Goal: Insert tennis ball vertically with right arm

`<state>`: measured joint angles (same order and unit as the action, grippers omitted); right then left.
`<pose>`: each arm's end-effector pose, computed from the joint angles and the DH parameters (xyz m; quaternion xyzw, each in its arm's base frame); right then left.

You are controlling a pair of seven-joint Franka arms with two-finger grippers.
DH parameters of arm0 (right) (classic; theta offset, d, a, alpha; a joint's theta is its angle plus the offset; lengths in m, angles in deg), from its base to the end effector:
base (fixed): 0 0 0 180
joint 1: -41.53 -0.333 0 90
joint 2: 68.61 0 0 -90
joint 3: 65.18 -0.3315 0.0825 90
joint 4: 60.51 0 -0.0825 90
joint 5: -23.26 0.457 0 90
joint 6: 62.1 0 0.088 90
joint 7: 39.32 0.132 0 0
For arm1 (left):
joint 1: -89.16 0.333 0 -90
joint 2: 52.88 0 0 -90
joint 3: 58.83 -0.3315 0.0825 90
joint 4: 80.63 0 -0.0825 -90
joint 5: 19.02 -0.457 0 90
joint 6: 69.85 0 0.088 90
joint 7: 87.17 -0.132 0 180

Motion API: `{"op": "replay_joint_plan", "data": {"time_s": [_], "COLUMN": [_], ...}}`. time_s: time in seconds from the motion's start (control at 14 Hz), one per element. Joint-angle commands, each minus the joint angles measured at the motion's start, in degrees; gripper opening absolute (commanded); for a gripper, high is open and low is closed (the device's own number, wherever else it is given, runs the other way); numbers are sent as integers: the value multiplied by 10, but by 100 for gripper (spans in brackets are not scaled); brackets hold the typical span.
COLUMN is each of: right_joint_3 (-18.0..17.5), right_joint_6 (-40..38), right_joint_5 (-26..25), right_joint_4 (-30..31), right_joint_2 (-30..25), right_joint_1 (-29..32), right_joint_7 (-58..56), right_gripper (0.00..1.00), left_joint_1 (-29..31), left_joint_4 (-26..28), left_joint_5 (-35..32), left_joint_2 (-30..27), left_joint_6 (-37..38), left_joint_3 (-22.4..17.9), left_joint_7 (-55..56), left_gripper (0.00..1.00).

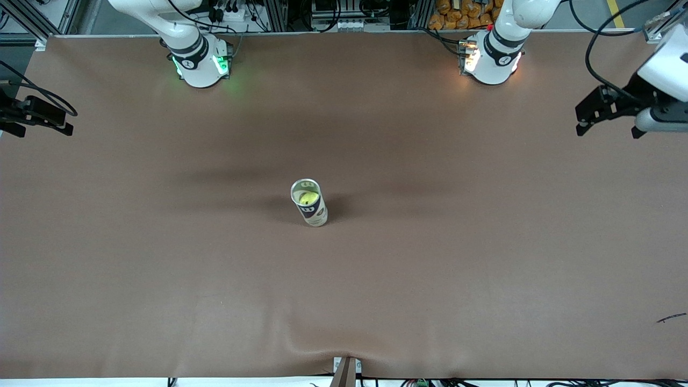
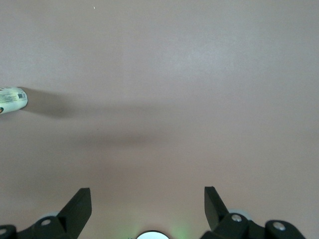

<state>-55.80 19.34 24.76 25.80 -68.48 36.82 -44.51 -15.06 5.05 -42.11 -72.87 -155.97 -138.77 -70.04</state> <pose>0.6087 -0.0458 0.6359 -0.9989 -0.0059 0.0423 0.0165 0.6159 -0.0939 0.6600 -0.9982 0.0415 -0.0391 0.0159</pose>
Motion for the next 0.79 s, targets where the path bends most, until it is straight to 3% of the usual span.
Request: {"op": "replay_joint_plan", "data": {"time_s": [0.0,0.36,0.57,0.71], "right_joint_3": [3,3,3,3], "right_joint_6": [-1,-1,0,0], "right_joint_5": [-5,-5,-5,-5], "right_joint_4": [8,8,8,8], "right_joint_2": [-9,-9,-9,-9], "right_joint_1": [-6,-6,-6,-6], "right_joint_7": [-3,-3,-3,-3], "right_gripper": [100,100,100,100], "left_joint_1": [-5,-12,-58,-85], "left_joint_4": [11,13,6,1], "left_joint_5": [8,9,10,54], "left_joint_2": [1,5,14,43], "left_joint_6": [-22,-35,-35,-35], "left_joint_3": [-12,-25,-86,-141], "left_joint_7": [0,-8,-35,-50], "left_gripper": [100,100,100,100]}}
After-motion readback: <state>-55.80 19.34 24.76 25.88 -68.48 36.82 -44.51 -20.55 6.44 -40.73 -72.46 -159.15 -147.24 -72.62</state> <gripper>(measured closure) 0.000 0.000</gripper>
